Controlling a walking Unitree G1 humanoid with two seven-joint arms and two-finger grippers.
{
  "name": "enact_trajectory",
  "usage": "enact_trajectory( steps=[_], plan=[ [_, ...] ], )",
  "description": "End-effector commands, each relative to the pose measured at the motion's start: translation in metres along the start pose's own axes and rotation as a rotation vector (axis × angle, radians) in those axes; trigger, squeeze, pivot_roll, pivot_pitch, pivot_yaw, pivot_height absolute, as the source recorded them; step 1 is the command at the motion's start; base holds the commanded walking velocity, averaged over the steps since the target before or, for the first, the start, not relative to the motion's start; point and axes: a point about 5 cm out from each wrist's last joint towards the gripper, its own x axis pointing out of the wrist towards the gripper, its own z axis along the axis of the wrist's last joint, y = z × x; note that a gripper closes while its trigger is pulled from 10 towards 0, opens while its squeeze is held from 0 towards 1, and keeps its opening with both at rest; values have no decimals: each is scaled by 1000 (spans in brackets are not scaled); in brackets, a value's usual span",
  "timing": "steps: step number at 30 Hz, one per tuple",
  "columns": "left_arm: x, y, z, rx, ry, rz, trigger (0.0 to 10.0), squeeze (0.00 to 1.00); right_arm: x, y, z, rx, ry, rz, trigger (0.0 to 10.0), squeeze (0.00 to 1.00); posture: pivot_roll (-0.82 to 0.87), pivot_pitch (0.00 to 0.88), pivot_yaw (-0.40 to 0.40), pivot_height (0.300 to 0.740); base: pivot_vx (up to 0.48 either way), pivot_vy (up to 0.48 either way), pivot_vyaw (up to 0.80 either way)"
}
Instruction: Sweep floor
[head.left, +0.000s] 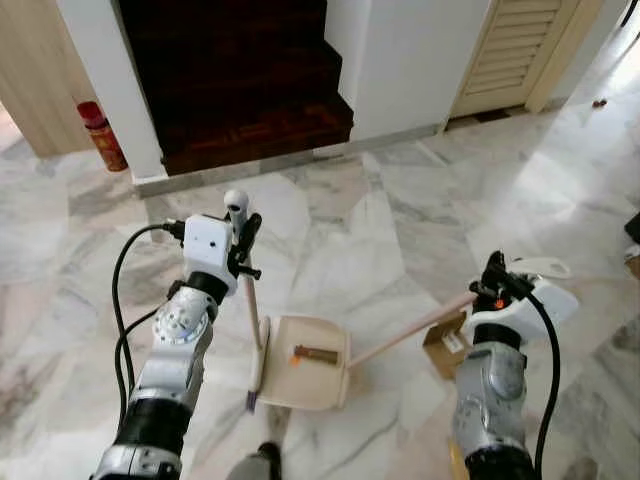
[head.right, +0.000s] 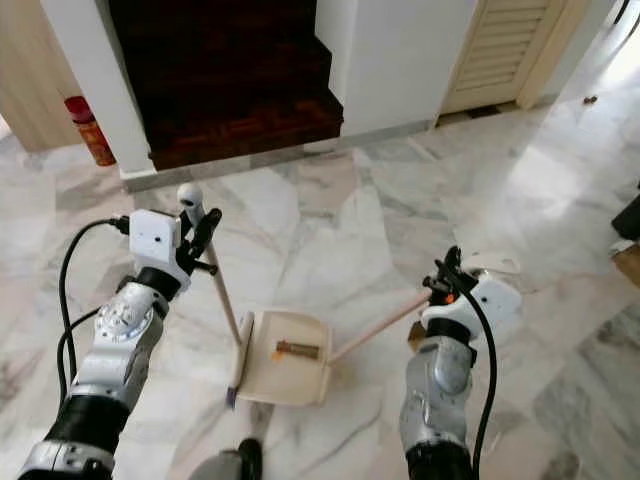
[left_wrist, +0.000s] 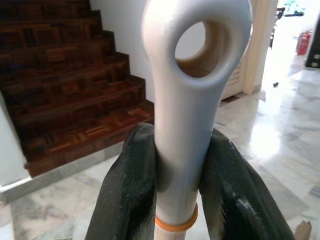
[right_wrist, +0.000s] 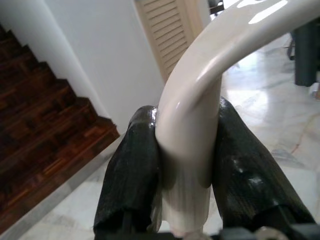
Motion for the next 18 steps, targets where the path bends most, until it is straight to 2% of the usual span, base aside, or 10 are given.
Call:
enact_trajectory(
  steps=[1,18],
  plan=[
    [4,-3,10,0,-49,-10,10000,0,3,4,6,44,-30,2,10000,0,162,128,-78,740,0,307,0],
    [5,-3,12,-6,-54,-18,10000,0,3,5,6,44,-25,8,10000,0,160,116,-77,740,0,309,0]
  ],
)
